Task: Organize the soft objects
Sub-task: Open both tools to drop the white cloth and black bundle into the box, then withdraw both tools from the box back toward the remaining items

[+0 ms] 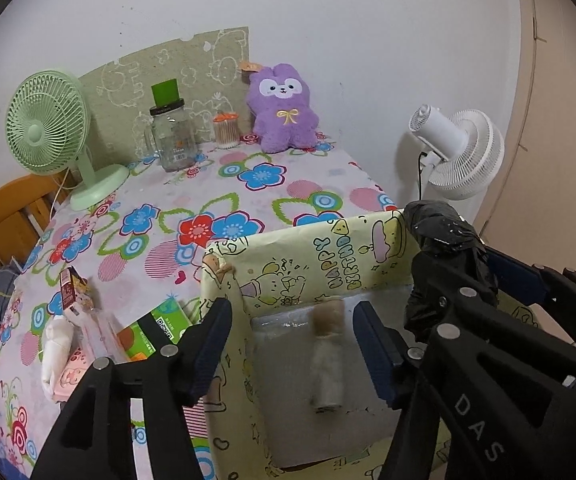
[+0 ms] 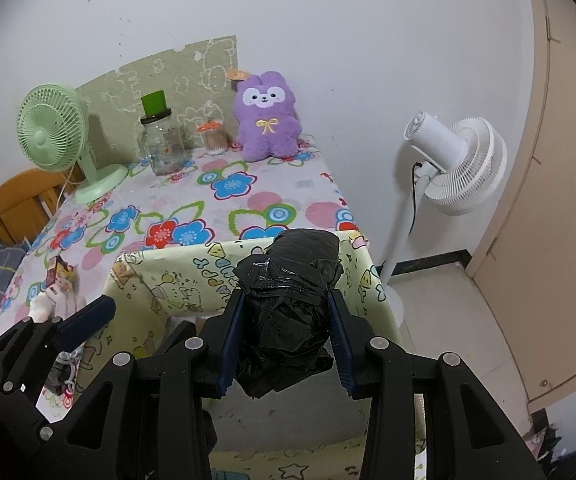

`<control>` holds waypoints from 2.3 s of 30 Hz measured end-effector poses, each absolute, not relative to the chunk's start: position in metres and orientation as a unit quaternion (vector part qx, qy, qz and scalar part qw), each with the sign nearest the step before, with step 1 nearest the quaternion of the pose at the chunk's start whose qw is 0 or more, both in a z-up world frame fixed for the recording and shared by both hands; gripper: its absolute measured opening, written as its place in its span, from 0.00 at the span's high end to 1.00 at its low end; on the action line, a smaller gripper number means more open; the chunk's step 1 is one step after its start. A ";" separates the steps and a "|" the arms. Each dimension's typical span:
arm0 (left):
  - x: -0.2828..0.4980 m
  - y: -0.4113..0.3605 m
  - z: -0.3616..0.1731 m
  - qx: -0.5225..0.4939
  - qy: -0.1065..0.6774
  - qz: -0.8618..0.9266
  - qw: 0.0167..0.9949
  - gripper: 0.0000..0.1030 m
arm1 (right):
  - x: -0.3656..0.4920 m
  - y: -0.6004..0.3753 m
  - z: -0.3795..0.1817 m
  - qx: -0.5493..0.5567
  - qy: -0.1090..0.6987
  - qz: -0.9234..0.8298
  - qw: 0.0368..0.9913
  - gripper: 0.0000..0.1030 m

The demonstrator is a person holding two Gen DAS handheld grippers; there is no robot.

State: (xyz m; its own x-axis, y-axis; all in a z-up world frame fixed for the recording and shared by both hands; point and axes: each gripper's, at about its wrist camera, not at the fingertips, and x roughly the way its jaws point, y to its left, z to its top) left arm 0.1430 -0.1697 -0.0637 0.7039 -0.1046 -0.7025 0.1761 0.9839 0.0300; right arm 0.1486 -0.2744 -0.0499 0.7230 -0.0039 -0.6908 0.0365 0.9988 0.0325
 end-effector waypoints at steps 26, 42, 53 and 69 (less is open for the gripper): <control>0.120 -0.157 -0.035 0.056 0.336 -0.094 0.936 0.12 | 0.127 -0.263 -0.023 0.032 0.343 -0.018 0.939 0.23; 0.090 -0.132 -0.009 0.048 0.304 -0.107 0.945 0.02 | 0.095 -0.234 0.009 0.025 0.304 -0.015 0.952 0.15; 0.074 -0.107 0.003 0.044 0.288 -0.111 0.950 0.01 | 0.075 -0.209 0.024 0.015 0.277 -0.012 0.961 0.06; 0.062 -0.058 0.006 0.031 0.275 -0.094 0.956 0.01 | 0.066 -0.161 0.028 0.008 0.278 0.006 0.960 0.00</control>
